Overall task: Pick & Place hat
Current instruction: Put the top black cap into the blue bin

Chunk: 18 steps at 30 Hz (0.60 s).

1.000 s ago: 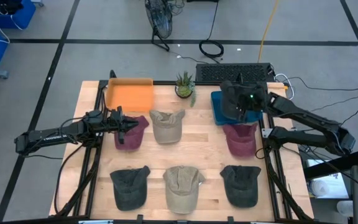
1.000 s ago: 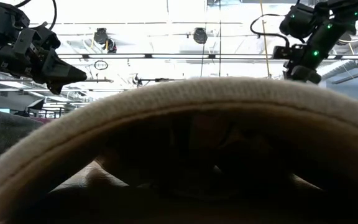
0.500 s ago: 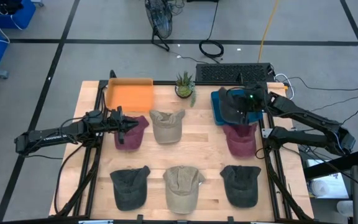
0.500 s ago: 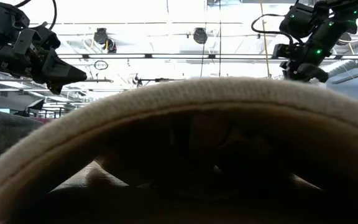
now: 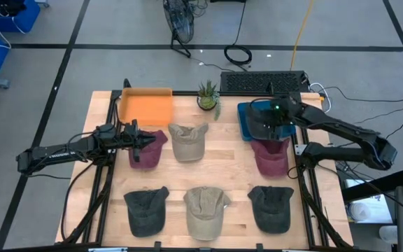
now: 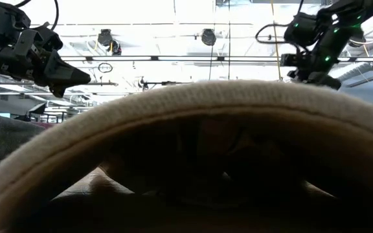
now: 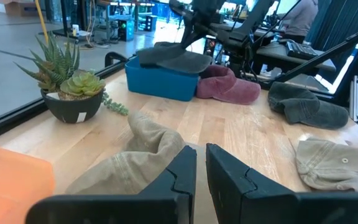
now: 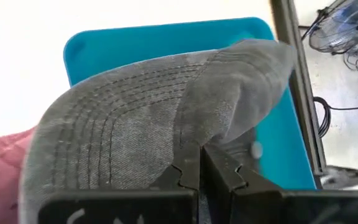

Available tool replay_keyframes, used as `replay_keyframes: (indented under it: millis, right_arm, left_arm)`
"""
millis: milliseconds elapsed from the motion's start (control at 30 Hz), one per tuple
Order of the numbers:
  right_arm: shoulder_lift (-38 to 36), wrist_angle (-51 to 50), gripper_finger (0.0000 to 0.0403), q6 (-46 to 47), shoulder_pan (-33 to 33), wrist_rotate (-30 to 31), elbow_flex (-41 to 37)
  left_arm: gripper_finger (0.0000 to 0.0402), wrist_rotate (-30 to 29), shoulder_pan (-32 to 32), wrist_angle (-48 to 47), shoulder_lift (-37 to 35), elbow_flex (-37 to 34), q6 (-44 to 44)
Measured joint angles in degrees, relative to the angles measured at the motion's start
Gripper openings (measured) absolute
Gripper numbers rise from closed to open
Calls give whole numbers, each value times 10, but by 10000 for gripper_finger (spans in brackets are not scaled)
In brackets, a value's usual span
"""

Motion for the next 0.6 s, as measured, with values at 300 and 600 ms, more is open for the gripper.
replay_keyframes:
  millis: [300,600]
  right_arm:
    - [111,46,0,-54,-22,81,0]
    - [121,140,0,-82,-23,110,0]
  left_arm:
    - [42,0,0,-4,0,0,8]
    - [42,0,0,-8,0,0,12]
